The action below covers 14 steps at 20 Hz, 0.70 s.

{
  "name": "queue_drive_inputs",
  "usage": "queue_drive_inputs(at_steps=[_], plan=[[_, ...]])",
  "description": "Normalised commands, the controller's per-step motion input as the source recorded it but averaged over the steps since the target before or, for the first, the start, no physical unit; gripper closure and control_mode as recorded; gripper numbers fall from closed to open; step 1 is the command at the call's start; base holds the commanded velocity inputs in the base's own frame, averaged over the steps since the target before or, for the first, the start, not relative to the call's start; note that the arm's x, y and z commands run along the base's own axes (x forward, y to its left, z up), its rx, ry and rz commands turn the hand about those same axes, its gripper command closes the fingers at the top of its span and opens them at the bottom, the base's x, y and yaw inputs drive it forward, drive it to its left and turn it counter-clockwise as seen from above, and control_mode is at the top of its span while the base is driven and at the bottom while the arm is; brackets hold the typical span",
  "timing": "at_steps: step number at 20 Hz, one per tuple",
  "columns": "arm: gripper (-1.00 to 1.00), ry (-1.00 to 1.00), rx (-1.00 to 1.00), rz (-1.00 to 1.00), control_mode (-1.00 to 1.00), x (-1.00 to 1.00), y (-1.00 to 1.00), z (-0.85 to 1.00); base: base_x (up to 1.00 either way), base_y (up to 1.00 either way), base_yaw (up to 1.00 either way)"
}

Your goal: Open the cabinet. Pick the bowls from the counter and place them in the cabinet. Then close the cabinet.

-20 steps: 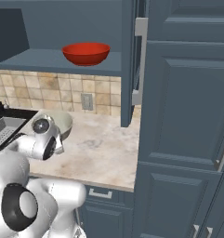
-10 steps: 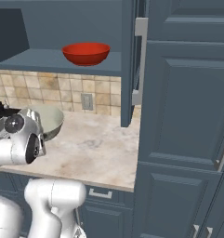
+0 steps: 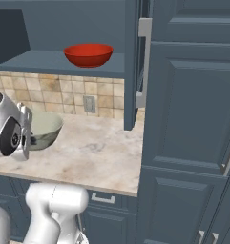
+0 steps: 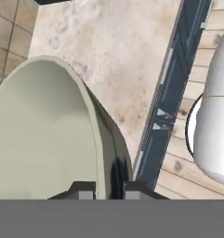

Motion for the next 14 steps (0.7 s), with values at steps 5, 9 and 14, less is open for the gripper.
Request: queue_drive_inputs(at_steps=[5,9,14], plan=[[1.00,0.11,0.00,-0.03,-1.00,-0.71,-0.15,0.73,0.00,0.00,0.00],[1.00,-0.01,0.01,-0.04,-1.00,-0.82,-0.11,0.80,0.00,0.00,0.00],[1.00,-0.07,0.00,-0.01,-1.00,-0.55,-0.01,0.72,0.00,0.00,0.00]])
